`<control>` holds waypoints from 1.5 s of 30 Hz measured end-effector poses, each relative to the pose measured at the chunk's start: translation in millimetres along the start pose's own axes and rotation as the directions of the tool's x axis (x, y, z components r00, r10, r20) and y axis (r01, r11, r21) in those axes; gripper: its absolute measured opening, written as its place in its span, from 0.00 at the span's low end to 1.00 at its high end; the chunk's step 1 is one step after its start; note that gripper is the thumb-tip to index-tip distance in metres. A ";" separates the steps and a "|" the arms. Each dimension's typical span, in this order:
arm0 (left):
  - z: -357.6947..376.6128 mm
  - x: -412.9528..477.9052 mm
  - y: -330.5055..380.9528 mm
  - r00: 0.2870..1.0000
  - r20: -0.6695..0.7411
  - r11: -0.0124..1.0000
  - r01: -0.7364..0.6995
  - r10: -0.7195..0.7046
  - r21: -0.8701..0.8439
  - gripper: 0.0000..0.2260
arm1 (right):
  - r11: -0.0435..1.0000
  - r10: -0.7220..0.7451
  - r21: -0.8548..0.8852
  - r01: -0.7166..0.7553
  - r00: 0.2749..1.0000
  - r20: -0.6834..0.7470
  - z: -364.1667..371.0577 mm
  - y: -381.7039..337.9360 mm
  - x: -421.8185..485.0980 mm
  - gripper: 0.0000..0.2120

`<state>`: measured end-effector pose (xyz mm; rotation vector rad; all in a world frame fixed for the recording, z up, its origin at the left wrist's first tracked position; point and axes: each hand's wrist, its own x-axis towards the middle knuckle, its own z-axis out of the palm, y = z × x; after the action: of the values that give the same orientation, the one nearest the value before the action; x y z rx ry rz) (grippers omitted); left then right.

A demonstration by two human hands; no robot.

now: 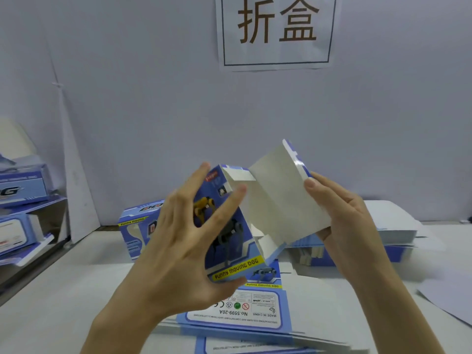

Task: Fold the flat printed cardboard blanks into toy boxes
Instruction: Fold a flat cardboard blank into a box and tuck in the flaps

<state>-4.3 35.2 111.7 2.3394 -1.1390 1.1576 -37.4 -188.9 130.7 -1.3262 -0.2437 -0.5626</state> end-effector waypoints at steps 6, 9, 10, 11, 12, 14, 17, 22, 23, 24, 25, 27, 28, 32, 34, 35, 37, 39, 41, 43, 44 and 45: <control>-2.4 4.1 11.3 0.999 -0.031 1.000 0.007 -0.007 -0.024 0.35 | 0.854 -0.344 -0.423 0.303 0.939 -0.023 17.9 -1.3 -8.7 0.11; -3.1 3.7 9.1 0.999 -0.037 0.999 0.026 -0.027 -0.032 0.34 | 0.869 -0.246 -0.417 0.265 0.964 0.098 27.9 -0.1 -15.1 0.15; -3.2 3.4 8.6 0.999 -0.038 0.999 0.031 -0.032 -0.032 0.35 | 0.876 -0.205 -0.409 0.255 0.965 0.164 32.3 1.0 -17.5 0.16; -3.2 3.1 7.9 0.999 -0.038 0.999 0.034 -0.035 -0.029 0.35 | 0.879 -0.179 -0.401 0.257 0.958 0.223 37.3 2.3 -20.1 0.18; -3.1 2.9 7.0 0.999 -0.042 0.999 0.034 -0.035 -0.025 0.36 | 0.878 -0.168 -0.398 0.265 0.950 0.262 41.2 4.0 -21.9 0.19; -3.3 2.9 5.1 0.998 -0.057 0.999 0.035 -0.037 -0.031 0.38 | 0.859 -0.171 -0.426 0.282 0.944 0.282 46.2 7.7 -23.9 0.20; -4.4 4.3 4.7 0.995 -0.088 0.998 0.046 -0.050 -0.049 0.36 | 0.811 -0.186 -0.497 0.309 0.941 0.282 48.6 10.6 -25.0 0.21; -4.1 4.8 4.7 0.991 -0.133 1.000 0.025 -0.026 -0.010 0.37 | 0.844 -0.103 -0.458 0.277 0.923 0.370 52.1 14.2 -29.2 0.23; -3.4 4.8 4.6 0.990 -0.139 1.000 0.011 -0.012 -0.007 0.37 | 0.838 -0.098 -0.460 0.294 0.910 0.402 52.6 12.7 -30.7 0.23; -3.0 4.9 4.6 0.989 -0.146 1.000 0.004 -0.004 0.001 0.38 | 0.819 -0.101 -0.473 0.325 0.893 0.438 52.5 11.0 -31.2 0.24; -2.9 5.2 4.8 0.988 -0.156 1.000 0.006 -0.005 0.007 0.39 | 0.803 -0.112 -0.476 0.359 0.875 0.471 51.6 9.5 -31.3 0.26; -3.8 6.0 5.3 0.982 -0.187 0.999 0.034 -0.034 -0.005 0.38 | 0.805 -0.187 -0.417 0.421 0.849 0.495 46.9 9.3 -28.2 0.29; -4.6 6.7 5.3 0.978 -0.202 0.998 0.056 -0.059 -0.021 0.38 | 0.823 -0.242 -0.363 0.437 0.848 0.472 43.2 10.4 -25.5 0.30; -6.6 6.7 3.4 0.969 -0.225 0.995 0.100 -0.104 -0.030 0.34 | 0.783 -0.457 -0.265 0.562 0.810 0.367 39.0 20.7 -20.1 0.21; -8.7 5.6 0.6 0.968 -0.230 0.995 0.097 -0.104 -0.039 0.34 | 0.778 -0.506 -0.229 0.586 0.799 0.326 44.2 28.1 -20.8 0.16; -9.9 5.1 -1.2 0.968 -0.231 0.995 0.092 -0.099 -0.043 0.33 | 0.773 -0.527 -0.214 0.597 0.793 0.306 46.9 31.7 -21.3 0.15; -10.7 4.9 -3.2 0.969 -0.228 0.995 0.083 -0.094 -0.058 0.33 | 0.753 -0.564 -0.215 0.622 0.778 0.277 50.9 37.7 -21.4 0.15; -9.0 5.3 -1.8 0.972 -0.212 0.993 0.087 -0.103 -0.083 0.32 | 0.738 -0.586 -0.227 0.635 0.771 0.249 53.0 41.5 -21.5 0.12; -6.5 6.2 -1.4 0.972 -0.211 0.992 0.087 -0.106 -0.096 0.33 | 0.723 -0.607 -0.243 0.647 0.762 0.225 52.6 43.7 -21.0 0.11; -2.8 5.6 -0.7 0.972 -0.207 0.991 0.093 -0.112 -0.099 0.37 | 0.708 -0.608 -0.274 0.651 0.759 0.232 51.4 44.6 -20.4 0.10; -0.2 4.9 0.2 0.970 -0.204 0.987 0.113 -0.135 -0.117 0.40 | 0.706 -0.601 -0.288 0.647 0.762 0.239 50.9 43.7 -19.6 0.09; 2.3 4.4 2.0 0.962 -0.198 0.975 0.157 -0.187 -0.159 0.44 | 0.711 -0.590 -0.297 0.637 0.771 0.242 50.6 42.2 -18.8 0.08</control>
<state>-3.0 30.4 113.5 2.1024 -0.8939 1.1880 -24.1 -130.0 98.3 -1.6467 -0.7427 -1.1355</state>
